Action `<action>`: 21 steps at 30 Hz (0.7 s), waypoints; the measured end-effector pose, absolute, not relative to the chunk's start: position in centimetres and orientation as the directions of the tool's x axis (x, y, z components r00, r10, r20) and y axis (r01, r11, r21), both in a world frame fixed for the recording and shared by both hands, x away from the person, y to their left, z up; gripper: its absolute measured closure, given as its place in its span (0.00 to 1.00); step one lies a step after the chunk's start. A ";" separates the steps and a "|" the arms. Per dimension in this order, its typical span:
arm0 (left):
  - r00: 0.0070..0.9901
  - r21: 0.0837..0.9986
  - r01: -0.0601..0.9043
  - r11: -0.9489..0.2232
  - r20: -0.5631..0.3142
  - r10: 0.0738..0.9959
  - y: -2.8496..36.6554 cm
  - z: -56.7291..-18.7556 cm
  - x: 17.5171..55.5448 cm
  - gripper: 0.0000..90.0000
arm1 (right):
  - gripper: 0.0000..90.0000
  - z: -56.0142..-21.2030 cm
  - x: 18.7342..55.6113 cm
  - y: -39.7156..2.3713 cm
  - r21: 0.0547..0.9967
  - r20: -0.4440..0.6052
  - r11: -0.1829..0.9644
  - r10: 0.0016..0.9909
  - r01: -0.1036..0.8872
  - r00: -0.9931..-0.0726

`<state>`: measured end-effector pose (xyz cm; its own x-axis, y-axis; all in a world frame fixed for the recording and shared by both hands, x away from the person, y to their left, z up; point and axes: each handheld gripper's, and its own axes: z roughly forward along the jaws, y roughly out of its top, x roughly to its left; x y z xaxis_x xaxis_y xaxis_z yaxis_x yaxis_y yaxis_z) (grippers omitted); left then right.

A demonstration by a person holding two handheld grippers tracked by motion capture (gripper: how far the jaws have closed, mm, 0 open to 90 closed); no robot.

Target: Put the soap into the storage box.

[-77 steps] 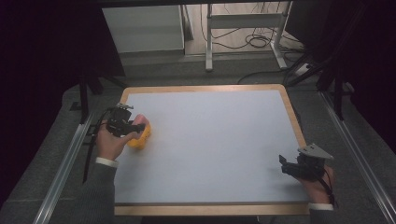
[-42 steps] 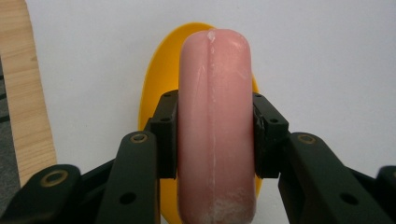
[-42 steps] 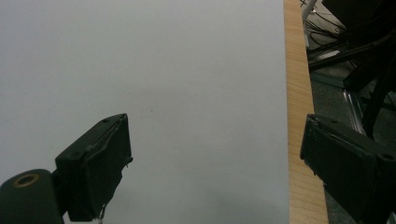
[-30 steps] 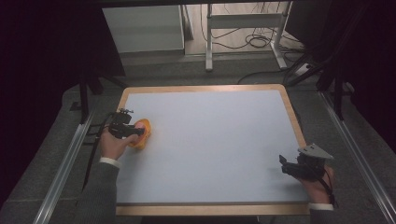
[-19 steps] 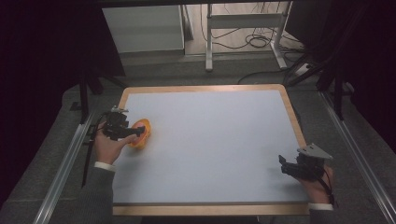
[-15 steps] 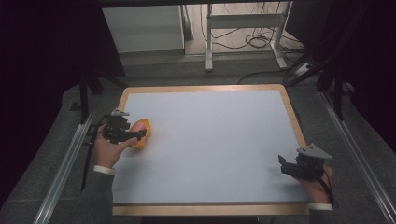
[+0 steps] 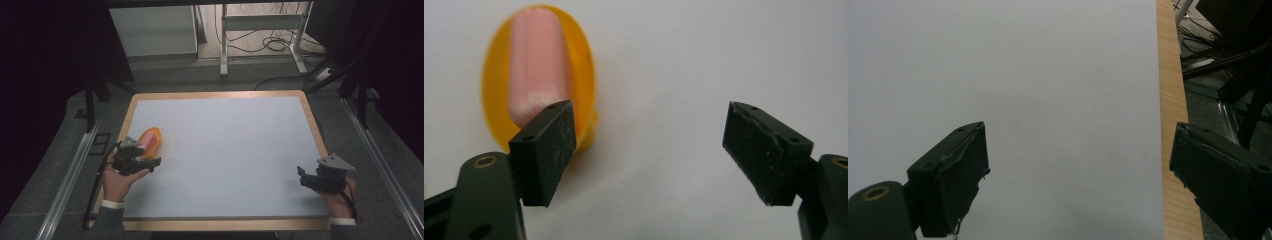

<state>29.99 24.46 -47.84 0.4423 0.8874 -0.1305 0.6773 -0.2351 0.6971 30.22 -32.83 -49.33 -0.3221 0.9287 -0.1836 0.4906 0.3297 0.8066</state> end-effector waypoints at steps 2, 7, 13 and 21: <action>0.448 0.695 0.677 -0.242 -0.129 0.884 24.3 -48.4 29.5 0.23 | 0.10 -49.3 30.2 -32.8 0.806 -0.186 0.331 0.928 0.490 -0.323; 0.449 0.676 0.696 -0.242 -0.148 0.881 24.5 -49.6 28.6 0.23 | 0.10 -49.4 30.2 -32.7 0.806 -0.185 0.332 0.928 0.490 -0.324; 0.434 0.656 0.719 -0.231 -0.163 0.886 24.8 -50.4 28.0 0.22 | 0.10 -49.4 30.2 -32.6 0.804 -0.190 0.336 0.927 0.490 -0.325; 0.431 0.666 0.712 -0.222 -0.166 0.887 25.2 -50.5 28.0 0.22 | 0.10 -49.4 30.2 -32.5 0.803 -0.199 0.345 0.924 0.487 -0.326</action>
<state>28.01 25.18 -50.54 0.4314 0.8868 -0.1657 0.7120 -0.2219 0.6662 30.21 -32.51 -49.38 -0.3262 0.9241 -0.1990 0.4868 0.3446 0.8026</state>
